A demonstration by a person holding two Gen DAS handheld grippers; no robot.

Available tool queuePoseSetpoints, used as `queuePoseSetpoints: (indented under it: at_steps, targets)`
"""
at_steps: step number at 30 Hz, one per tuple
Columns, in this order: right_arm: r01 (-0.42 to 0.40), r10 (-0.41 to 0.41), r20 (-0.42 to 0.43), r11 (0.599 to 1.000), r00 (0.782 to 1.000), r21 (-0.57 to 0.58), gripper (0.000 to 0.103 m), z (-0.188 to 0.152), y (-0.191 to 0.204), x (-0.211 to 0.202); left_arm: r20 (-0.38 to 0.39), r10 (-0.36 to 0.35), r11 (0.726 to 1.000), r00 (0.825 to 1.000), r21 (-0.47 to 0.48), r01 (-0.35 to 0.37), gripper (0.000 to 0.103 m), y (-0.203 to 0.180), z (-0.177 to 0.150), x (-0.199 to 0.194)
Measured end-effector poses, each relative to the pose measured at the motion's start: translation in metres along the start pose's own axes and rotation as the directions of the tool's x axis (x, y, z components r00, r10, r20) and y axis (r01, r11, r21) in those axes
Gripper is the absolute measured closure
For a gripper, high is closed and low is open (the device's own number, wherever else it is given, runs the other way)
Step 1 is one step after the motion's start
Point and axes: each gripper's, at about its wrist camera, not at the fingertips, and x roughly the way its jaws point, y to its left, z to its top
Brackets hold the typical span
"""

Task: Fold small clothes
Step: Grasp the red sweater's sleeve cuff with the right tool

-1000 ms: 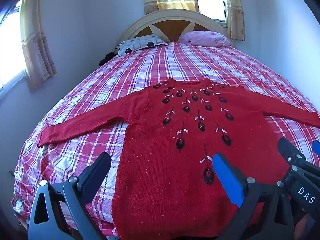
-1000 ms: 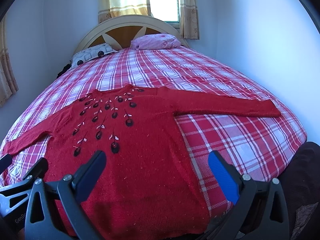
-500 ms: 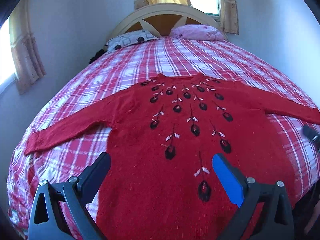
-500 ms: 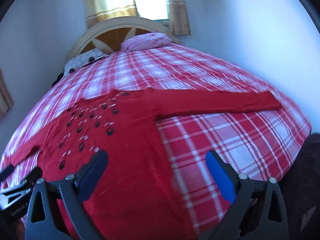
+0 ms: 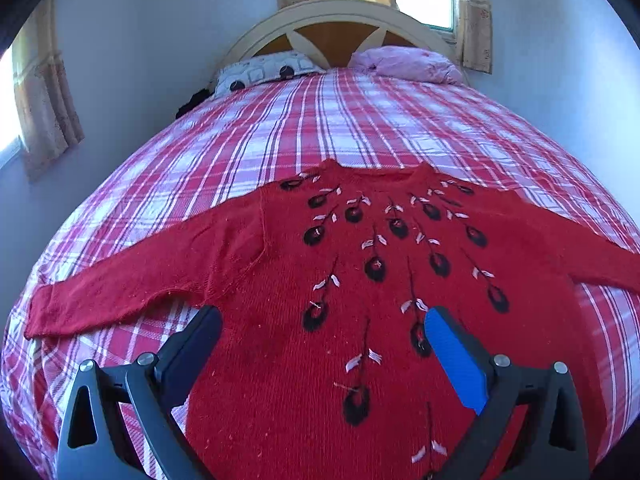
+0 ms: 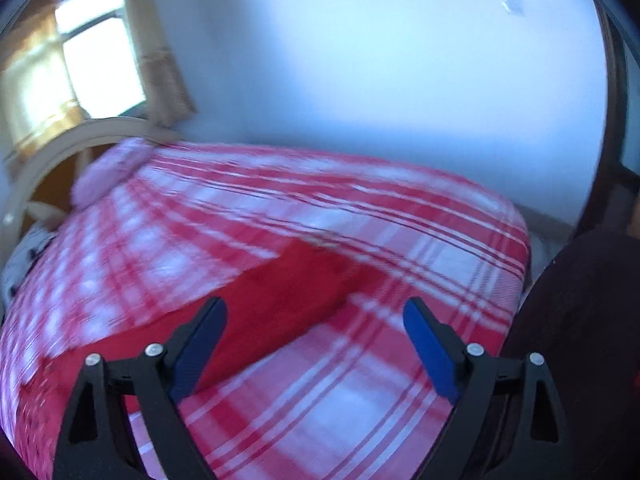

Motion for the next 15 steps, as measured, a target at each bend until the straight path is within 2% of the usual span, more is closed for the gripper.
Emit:
queuePoseSetpoints:
  at_steps: [2,4,6,9,10,12,13,15]
  targets:
    - [-0.005,0.005,-0.047,1.0,0.999,-0.006,0.03,0.001,-0.001,0.022,-0.02,0.009,1.0,1.0,-0.005,-0.009,0.001,0.001,0.002,0.008]
    - [-0.023,0.02,-0.086,0.999,0.996,-0.038,0.032,0.0,0.008,0.042,-0.033,0.015,1.0,0.999,-0.009,-0.016,0.001,0.001,0.001,0.013]
    - [-0.006,-0.002,-0.119,0.997,0.993,-0.072,0.039,-0.002,0.016,0.058,-0.046,0.025,1.0,0.999,-0.011,-0.026,0.001,0.002,0.001,0.017]
    - [0.056,-0.063,-0.089,0.995,0.994,-0.079,0.04,-0.004,0.022,0.061,-0.052,0.03,0.999,0.998,-0.014,-0.031,0.001,0.005,0.0,0.019]
    - [0.075,-0.084,-0.087,0.992,0.993,-0.1,0.045,-0.005,0.024,0.062,-0.053,0.03,0.999,0.998,-0.015,-0.031,0.001,0.006,-0.001,0.02]
    - [0.062,-0.075,-0.083,0.986,0.994,-0.157,0.065,-0.006,0.031,0.061,-0.058,0.027,0.999,0.998,-0.021,-0.028,0.001,0.007,-0.001,0.022]
    - [0.05,-0.067,-0.091,0.982,0.994,-0.18,0.081,-0.005,0.034,0.061,-0.065,0.023,0.999,0.998,-0.024,-0.025,0.001,0.008,-0.002,0.024]
    - [0.035,-0.058,-0.114,0.98,0.992,-0.194,0.087,0.0,0.037,0.06,-0.072,0.017,0.999,0.997,-0.027,-0.019,0.001,0.009,-0.002,0.025]
